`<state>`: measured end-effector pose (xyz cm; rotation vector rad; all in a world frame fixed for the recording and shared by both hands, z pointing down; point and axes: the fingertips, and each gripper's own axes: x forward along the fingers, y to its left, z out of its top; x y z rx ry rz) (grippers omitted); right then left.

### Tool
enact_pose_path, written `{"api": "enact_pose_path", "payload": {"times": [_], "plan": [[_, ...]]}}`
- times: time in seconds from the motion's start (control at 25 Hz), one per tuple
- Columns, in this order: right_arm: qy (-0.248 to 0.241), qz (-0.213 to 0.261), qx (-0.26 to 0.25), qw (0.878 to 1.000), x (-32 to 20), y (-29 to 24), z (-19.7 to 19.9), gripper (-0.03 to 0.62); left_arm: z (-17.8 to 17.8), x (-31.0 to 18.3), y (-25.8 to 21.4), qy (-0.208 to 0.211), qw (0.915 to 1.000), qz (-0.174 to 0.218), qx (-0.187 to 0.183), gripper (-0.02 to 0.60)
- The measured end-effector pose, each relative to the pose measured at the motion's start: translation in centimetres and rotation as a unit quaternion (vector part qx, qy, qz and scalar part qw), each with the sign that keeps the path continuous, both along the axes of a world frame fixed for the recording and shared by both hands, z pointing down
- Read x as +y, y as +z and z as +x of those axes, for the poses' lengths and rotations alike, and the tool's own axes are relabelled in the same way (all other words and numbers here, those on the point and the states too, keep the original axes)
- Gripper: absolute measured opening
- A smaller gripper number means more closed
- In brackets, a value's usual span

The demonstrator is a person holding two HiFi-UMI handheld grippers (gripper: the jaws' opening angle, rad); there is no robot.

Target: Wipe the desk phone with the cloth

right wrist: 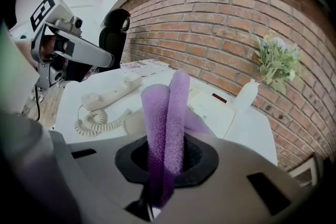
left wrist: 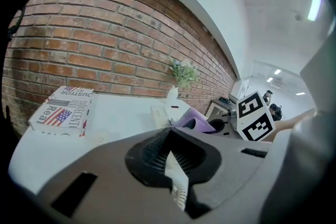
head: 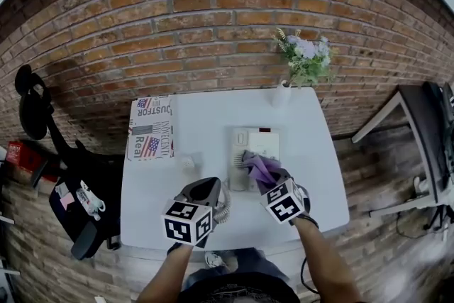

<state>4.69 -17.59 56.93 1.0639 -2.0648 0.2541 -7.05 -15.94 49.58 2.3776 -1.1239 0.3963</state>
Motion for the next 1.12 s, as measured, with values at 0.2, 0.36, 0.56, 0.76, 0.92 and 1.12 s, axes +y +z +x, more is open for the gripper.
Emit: {"api": "enact_pose_path", "payload": {"times": [0.2, 0.36, 0.56, 0.76, 0.92, 1.12], "plan": [[0.008, -0.010, -0.003, 1.000, 2.5, 0.7, -0.4, 0.046, 0.0, 1.1, -0.2, 0.012, 0.9999, 0.003, 0.004, 0.005], [0.011, -0.019, -0.002, 1.000, 4.3, 1.3, -0.6, 0.046, -0.1, 1.6, -0.2, 0.018, 0.9998, 0.003, 0.007, 0.005], [0.005, -0.028, -0.014, 1.000, 6.1, 1.6, -1.2, 0.046, 0.0, 1.8, -0.5, 0.026, 0.9996, 0.006, 0.009, 0.005], [-0.001, -0.028, -0.007, 1.000, 7.2, 1.2, -1.0, 0.045, 0.2, 1.5, -0.6, 0.029, 0.9995, 0.007, 0.012, 0.005], [0.008, 0.017, -0.014, 1.000, 5.5, -2.2, -0.4, 0.046, 0.7, 1.2, -0.6, 0.029, 0.9995, 0.007, 0.012, 0.005], [0.002, 0.052, -0.020, 0.998, 2.6, -5.9, 0.0, 0.045, 1.0, 0.5, -0.8, 0.025, 0.9996, 0.008, 0.011, 0.005]]}}
